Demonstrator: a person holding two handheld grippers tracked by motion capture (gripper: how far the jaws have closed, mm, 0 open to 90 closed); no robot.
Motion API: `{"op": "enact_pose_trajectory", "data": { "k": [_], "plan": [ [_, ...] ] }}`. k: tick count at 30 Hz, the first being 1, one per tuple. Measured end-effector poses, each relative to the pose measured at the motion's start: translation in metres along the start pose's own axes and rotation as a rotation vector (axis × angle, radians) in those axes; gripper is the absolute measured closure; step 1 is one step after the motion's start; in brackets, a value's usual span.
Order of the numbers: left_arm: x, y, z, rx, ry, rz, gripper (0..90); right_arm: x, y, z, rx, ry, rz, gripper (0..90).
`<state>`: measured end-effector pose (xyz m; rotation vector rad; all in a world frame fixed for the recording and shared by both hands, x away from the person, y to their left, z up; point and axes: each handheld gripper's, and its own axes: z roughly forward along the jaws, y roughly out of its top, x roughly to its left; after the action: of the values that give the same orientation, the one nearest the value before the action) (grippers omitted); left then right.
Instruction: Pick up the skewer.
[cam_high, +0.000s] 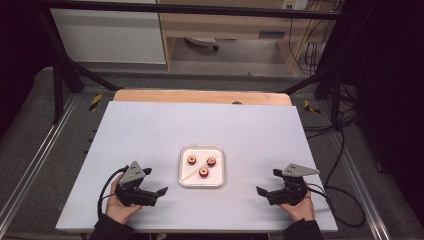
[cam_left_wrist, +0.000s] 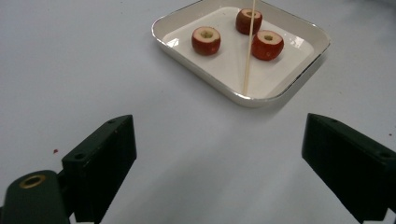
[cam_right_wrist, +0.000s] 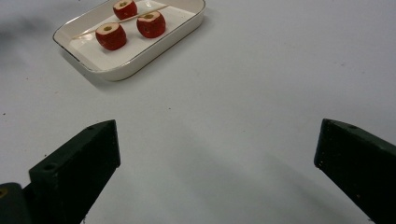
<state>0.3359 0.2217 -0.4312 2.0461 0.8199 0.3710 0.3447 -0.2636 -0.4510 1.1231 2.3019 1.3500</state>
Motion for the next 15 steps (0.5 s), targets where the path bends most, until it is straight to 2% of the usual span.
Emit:
{"op": "enact_pose_trajectory", "data": {
  "k": [5,10,15],
  "plan": [
    [-0.009,0.015,0.008,0.001,-0.006,0.01,10.4,0.0,0.0,0.001,0.007,0.001,-0.004,0.9],
    [-0.018,0.036,0.024,-0.001,-0.013,0.009,11.7,0.0,0.0,0.001,0.005,0.003,-0.003,1.0],
    [-0.024,0.046,0.037,0.004,-0.013,-0.003,16.1,0.0,0.0,0.002,0.005,0.004,-0.006,1.2]
  ]
}}
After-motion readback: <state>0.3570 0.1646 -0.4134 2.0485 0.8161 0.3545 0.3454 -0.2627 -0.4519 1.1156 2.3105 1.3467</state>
